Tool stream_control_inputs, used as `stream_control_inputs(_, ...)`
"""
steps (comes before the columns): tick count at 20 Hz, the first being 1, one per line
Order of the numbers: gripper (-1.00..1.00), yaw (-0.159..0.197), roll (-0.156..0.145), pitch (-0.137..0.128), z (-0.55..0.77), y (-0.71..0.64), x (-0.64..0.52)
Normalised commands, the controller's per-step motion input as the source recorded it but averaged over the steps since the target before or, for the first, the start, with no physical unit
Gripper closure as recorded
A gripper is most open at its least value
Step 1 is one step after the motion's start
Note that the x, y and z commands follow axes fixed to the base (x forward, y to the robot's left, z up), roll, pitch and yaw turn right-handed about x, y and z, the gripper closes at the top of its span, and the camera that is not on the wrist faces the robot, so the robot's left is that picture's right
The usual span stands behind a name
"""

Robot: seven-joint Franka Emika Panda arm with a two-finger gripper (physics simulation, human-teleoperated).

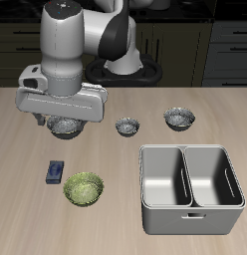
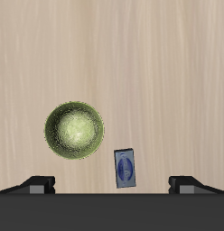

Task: Place the green bowl in the left side of the drainer

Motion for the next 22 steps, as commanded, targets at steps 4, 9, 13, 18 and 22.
stream_control_inputs(4,-1.00,0.004,-0.005,0.033,-0.34,-0.03,0.11)
stream_control_inputs(9,-1.00,-0.010,0.007,0.043,-0.41,0.02,0.07)
stream_control_inputs(13,-1.00,0.008,-0.002,0.038,-0.40,0.01,0.08)
stream_control_inputs(18,-1.00,-0.018,0.002,0.046,-0.45,-0.02,0.10)
stream_control_inputs(22,-1.00,-0.003,0.006,0.035,-0.33,0.03,0.04)
